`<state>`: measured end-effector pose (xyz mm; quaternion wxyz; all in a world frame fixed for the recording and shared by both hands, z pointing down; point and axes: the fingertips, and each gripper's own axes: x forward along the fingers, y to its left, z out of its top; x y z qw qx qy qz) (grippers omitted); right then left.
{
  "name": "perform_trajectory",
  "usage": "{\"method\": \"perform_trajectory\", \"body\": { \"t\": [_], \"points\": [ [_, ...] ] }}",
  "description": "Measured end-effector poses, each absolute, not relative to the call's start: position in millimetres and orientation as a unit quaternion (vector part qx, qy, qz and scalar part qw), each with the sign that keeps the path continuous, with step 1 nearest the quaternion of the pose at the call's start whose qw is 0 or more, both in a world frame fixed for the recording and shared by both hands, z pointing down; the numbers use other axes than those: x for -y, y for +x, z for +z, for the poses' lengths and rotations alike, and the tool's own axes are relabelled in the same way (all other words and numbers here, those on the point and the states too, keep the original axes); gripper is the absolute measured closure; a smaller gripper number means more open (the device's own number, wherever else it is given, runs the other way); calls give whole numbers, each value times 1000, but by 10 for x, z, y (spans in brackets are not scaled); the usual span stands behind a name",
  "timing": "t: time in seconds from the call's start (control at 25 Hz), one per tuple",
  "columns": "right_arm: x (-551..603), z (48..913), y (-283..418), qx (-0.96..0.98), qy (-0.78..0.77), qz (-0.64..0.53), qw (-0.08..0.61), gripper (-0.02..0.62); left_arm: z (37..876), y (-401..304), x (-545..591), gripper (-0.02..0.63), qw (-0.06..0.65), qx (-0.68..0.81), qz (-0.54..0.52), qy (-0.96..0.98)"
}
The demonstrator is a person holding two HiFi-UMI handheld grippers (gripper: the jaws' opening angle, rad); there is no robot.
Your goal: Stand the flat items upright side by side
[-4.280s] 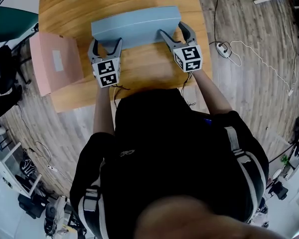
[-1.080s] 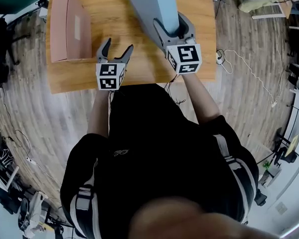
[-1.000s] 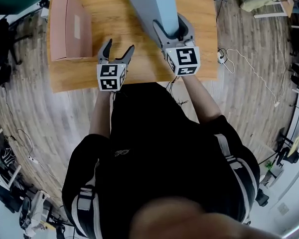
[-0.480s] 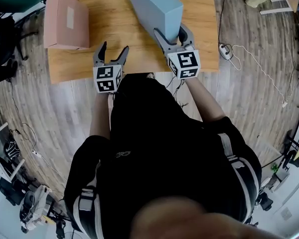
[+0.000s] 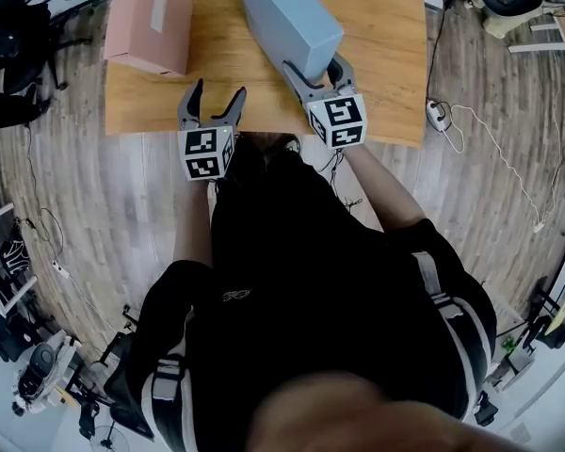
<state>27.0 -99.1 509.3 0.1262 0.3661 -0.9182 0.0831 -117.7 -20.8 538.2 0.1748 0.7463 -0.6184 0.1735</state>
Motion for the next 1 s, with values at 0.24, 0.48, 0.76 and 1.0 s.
{"method": "perform_trajectory", "body": {
  "t": [0.24, 0.48, 0.76, 1.0],
  "points": [
    [878, 5139, -245, 927, 342, 70, 137, 290, 5347, -1622, 94, 225, 174, 646, 171, 724],
    [822, 5241, -740, 924, 345, 74, 147, 288, 5323, -2276, -49, 225, 177, 668, 172, 702],
    [809, 5308, -1201, 920, 347, 79, 166, 285, 5278, -2996, -74, 225, 178, 681, 166, 690],
    [763, 5392, -1446, 904, 369, 99, 189, 284, 5235, -3351, 28, 225, 178, 665, 150, 710]
  ]
}}
